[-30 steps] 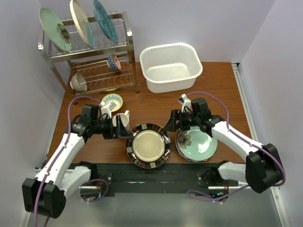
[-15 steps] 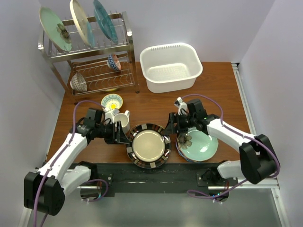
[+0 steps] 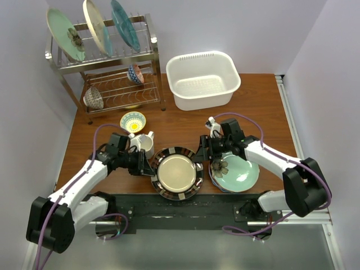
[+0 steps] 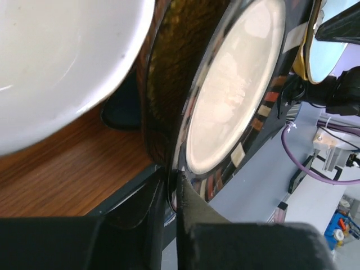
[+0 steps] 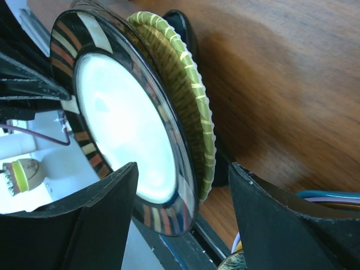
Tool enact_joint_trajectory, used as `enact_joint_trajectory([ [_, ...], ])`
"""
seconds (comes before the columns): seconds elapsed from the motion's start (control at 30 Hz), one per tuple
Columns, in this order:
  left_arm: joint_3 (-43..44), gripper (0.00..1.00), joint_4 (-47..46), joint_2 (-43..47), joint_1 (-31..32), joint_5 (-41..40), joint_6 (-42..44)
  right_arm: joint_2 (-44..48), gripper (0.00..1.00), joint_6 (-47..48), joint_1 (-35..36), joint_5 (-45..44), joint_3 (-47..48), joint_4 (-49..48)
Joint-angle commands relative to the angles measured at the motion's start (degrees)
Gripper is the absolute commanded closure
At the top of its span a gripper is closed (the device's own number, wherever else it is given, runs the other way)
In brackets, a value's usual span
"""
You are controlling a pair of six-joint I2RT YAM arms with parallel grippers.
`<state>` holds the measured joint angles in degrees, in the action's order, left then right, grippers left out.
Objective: Place the plates into the plastic bin on the countertop
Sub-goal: Pick up the plate from the corner of the board.
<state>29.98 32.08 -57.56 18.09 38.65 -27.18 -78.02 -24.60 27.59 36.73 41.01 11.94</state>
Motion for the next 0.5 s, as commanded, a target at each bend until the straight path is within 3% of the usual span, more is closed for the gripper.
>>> enact_joint_trajectory([
  [0.0,-0.53,0.97,-4.91,-0.80,1.60,1.51,-2.61,0.06,0.32,0.17,0.27,3.35,1.53,-1.13],
  [0.47,0.87,1.00,-10.71,2.71,2.04,-1.12,-10.43,1.55,0.32,0.96,0.35,4.23,0.73,0.01],
])
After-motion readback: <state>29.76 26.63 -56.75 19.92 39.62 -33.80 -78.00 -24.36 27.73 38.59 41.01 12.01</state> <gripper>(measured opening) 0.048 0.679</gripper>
